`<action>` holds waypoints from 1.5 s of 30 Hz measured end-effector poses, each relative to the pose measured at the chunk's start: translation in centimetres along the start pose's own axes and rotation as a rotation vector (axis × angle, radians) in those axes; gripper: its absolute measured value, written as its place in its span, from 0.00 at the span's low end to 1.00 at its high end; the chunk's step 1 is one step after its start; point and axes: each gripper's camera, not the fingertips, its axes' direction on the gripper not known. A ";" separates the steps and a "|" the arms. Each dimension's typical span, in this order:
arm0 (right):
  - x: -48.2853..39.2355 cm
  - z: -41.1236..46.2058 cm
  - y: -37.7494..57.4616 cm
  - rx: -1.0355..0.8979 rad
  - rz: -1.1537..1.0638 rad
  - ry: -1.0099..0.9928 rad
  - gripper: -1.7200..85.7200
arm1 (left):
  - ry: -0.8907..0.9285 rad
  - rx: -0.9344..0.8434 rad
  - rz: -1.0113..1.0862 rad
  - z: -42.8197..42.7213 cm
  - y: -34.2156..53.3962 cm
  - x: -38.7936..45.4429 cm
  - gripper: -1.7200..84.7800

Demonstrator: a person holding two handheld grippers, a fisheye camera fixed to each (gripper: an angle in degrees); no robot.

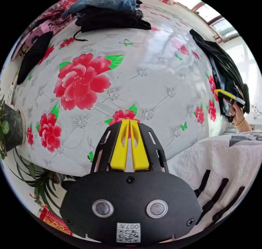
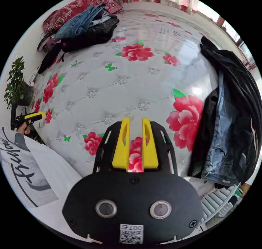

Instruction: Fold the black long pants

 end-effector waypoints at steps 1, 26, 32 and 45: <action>3.9 -2.4 0.7 0.043 0.087 0.042 0.12 | -0.047 -0.011 0.073 0.6 -0.7 1.8 0.01; 41.7 -24.6 13.7 0.260 0.765 0.454 0.07 | -0.612 -0.159 0.273 10.0 -3.3 15.6 0.01; 30.5 -31.8 16.9 0.508 0.525 0.327 0.02 | -0.536 -0.042 0.282 8.2 -0.9 13.0 0.01; -18.1 -17.8 10.8 0.245 -0.268 -0.634 0.02 | 0.117 0.398 0.057 -5.8 10.6 0.1 0.01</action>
